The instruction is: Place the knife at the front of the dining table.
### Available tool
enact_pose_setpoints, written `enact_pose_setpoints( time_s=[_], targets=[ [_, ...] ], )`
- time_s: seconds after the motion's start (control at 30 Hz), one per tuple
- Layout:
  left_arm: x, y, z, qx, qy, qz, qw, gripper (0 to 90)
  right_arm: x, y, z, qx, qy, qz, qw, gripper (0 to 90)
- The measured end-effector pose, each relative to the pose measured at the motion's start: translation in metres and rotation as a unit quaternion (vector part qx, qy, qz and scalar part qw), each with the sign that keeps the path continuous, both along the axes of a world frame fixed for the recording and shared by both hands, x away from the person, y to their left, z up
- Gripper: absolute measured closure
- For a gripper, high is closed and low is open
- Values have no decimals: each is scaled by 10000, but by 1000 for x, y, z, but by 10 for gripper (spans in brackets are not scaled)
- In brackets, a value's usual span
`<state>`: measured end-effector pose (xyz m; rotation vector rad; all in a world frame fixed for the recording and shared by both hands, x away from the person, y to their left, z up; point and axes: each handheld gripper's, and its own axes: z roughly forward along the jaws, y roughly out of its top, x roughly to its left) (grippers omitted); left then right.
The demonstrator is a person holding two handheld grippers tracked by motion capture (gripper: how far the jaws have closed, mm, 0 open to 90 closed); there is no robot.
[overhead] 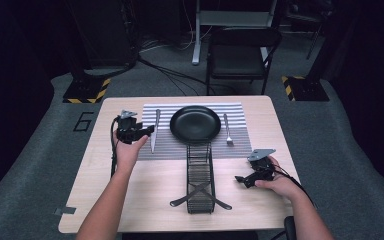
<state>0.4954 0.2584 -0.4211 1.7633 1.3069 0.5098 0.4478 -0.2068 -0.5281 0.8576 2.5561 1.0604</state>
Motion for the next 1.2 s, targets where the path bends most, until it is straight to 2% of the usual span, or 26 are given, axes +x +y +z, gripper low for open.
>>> enact_pose_setpoints(
  time_s=[0.2,0.43,0.63,0.77,0.9,0.97,1.2],
  targets=[
    [-19,5,12,-15,-137,-171,9998,412,0,0,0,0,0,2,10000,0],
    [-40,8,22,91,-232,-306,9992,406,0,0,0,-1,0,3,10000,0],
    [-57,12,22,146,-195,-439,9987,400,0,0,0,-2,0,1,10000,0],
    [-67,15,15,209,-120,-514,9984,397,0,0,0,-1,0,0,10000,0],
    [-72,19,1,295,-42,-554,9980,392,0,0,0,1,0,2,10000,0],
    [-74,21,-8,247,29,-521,9983,392,0,0,0,-1,-1,1,10000,0],
    [-79,31,-39,355,181,-461,9981,377,0,0,0,-1,2,2,10000,0]
  ],
)
